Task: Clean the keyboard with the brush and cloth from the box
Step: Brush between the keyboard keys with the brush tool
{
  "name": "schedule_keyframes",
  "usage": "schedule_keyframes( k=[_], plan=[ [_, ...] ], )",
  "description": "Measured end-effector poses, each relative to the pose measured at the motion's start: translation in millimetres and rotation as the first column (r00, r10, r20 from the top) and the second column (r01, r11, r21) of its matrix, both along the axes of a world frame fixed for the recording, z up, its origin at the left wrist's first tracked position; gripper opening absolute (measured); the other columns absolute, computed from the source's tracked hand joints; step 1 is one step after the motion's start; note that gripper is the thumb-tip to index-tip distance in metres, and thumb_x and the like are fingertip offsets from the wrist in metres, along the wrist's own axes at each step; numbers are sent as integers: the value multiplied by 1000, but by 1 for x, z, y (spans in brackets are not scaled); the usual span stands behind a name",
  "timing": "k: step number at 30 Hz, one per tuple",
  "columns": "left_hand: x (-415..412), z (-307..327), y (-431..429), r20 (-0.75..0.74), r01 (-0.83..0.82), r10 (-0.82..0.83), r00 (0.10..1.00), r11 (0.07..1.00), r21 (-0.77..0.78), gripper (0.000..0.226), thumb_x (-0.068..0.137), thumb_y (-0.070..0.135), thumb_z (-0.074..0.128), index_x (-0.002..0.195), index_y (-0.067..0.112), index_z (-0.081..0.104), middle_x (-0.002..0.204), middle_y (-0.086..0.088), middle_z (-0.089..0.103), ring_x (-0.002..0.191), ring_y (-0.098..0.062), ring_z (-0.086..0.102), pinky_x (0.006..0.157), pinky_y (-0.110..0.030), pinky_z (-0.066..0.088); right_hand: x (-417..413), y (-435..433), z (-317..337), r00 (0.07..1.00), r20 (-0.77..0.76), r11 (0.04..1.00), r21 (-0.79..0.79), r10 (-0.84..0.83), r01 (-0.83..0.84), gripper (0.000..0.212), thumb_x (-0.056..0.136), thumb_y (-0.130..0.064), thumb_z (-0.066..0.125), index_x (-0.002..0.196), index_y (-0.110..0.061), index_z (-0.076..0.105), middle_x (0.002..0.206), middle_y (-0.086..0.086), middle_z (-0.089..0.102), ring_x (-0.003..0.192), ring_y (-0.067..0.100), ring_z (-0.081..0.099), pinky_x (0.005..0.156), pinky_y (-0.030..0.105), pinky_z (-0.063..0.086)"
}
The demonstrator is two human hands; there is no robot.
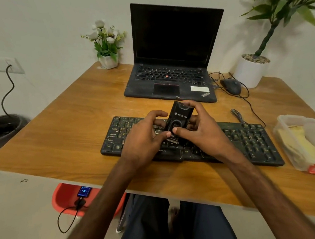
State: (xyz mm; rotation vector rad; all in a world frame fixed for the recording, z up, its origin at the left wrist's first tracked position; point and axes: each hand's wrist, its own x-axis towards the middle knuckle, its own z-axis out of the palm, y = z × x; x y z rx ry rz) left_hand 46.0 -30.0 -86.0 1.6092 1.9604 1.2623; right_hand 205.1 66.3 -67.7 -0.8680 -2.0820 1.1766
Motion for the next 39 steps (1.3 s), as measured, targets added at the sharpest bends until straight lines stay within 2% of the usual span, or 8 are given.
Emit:
schedule_keyframes(
  k=[6, 9, 11, 16, 21, 26, 31, 39],
  plan=[
    [-16, 4, -11, 163, -89, 65, 984, 986, 141, 37, 95, 25, 64, 131, 23, 54, 108, 13, 62, 82, 0, 59, 74, -24, 55, 0, 5, 1, 970, -241, 974, -223, -29, -27, 64, 89, -11, 69, 137, -34, 35, 118, 8, 66, 96, 22, 71, 76, 44, 61],
    [-47, 3, -25, 210, -197, 159, 965, 964, 177, 31, 97, 23, 61, 127, 21, 57, 108, 12, 62, 84, 6, 57, 68, -13, 50, 1, 8, 0, 971, -240, 981, -189, 3, -50, 65, 89, -6, 67, 138, -39, 38, 125, 9, 60, 103, 20, 69, 74, 42, 61],
    [-69, -2, -36, 145, -248, 223, 964, 950, 187, 30, 97, 27, 61, 127, 25, 55, 112, 14, 60, 89, 6, 56, 70, -18, 49, -1, 9, 0, 976, -217, 990, -133, 9, -39, 65, 87, -6, 70, 136, -38, 42, 126, 4, 58, 104, 17, 68, 74, 45, 61],
    [-92, -24, -54, 80, -300, 292, 953, 946, 121, 37, 96, 43, 59, 130, 36, 48, 128, 13, 48, 110, -17, 56, 82, -52, 56, -12, 14, 2, 973, -230, 991, -129, -12, -18, 70, 78, -2, 77, 132, -35, 48, 128, 0, 55, 103, 21, 68, 70, 48, 62],
    [-92, -30, -56, 73, -284, 278, 958, 955, 88, 56, 88, 64, 52, 136, 37, 40, 133, 14, 42, 118, -15, 52, 90, -52, 54, -14, 13, 3, 972, -233, 989, -144, 2, -37, 75, 74, 4, 79, 133, -30, 47, 125, -8, 52, 103, 24, 69, 70, 48, 61],
    [-84, -29, -54, -141, -211, 214, 967, 977, 33, 68, 93, 65, 45, 146, 22, 35, 141, 0, 42, 125, -7, 39, 103, -42, 44, -13, 10, 7, 983, -181, 992, -118, 28, -50, 75, 73, -1, 81, 131, -34, 48, 127, -3, 54, 100, 24, 70, 69, 48, 61],
    [-78, -28, -51, -277, -184, 175, 945, 983, -5, 80, 89, 68, 33, 148, 13, 32, 143, -8, 45, 129, -18, 41, 103, -37, 37, -17, 1, 6, 980, -17, 980, -15, 197, -197, 72, 75, -12, 82, 131, -39, 47, 115, -3, 63, 98, 19, 69, 72, 41, 62],
    [-79, -28, -51, -309, -186, 173, 935, 983, -12, 79, 93, 67, 32, 149, 12, 31, 143, -8, 47, 129, -21, 43, 106, -43, 39, -28, 27, 14, 1000, -16, 982, 188, -13, 16, 69, 77, -13, 81, 135, -28, 45, 111, -15, 57, 86, 8, 67, 59, 26, 59]
  ],
)
